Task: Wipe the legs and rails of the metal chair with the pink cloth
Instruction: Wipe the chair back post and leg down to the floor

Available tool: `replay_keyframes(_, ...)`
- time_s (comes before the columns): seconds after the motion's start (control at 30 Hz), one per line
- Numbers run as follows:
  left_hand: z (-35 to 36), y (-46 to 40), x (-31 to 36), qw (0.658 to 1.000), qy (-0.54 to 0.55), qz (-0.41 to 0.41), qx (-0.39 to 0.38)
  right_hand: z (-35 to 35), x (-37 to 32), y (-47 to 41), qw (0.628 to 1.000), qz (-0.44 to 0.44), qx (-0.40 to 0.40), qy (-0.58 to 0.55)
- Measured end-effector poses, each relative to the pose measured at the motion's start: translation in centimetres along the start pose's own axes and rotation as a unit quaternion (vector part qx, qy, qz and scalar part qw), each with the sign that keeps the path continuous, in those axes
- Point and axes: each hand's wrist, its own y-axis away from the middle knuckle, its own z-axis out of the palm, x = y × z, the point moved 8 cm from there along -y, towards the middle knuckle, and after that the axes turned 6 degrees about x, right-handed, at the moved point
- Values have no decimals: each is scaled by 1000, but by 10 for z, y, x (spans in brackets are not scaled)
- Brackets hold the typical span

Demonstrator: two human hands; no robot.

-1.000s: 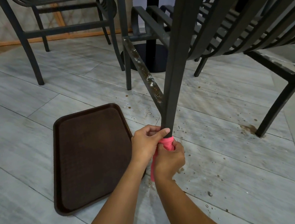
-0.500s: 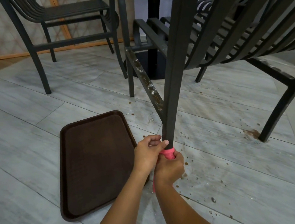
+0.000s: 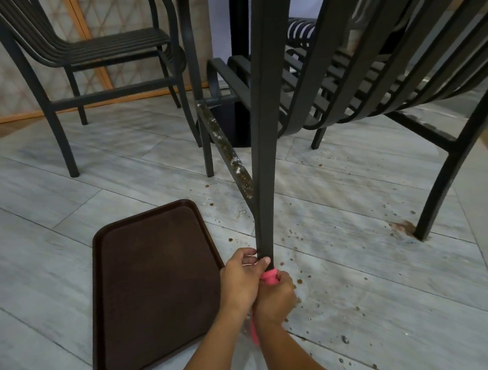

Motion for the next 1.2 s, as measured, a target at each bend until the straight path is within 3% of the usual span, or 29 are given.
replay_keyframes(0.27,5,-2,10,1000,-17,3,19,-23,-5,-21,969,-64,-226,75)
replay_keyframes(0.47,10,-2,20,999,-21,37,-7,-53,-8,-58,947,-102,-263,153)
replay_keyframes(0.7,9,-8,14,999,-16,48,-3,-32,-37,-48,912,-149,-364,115)
replay_keyframes(0.97,11,-12,10,998,-13,54,1,-5,-39,-36,923,-203,-303,124)
replay_keyframes(1.2,10,-13,8,999,-13,52,-4,9,-16,-44,899,-212,-313,221)
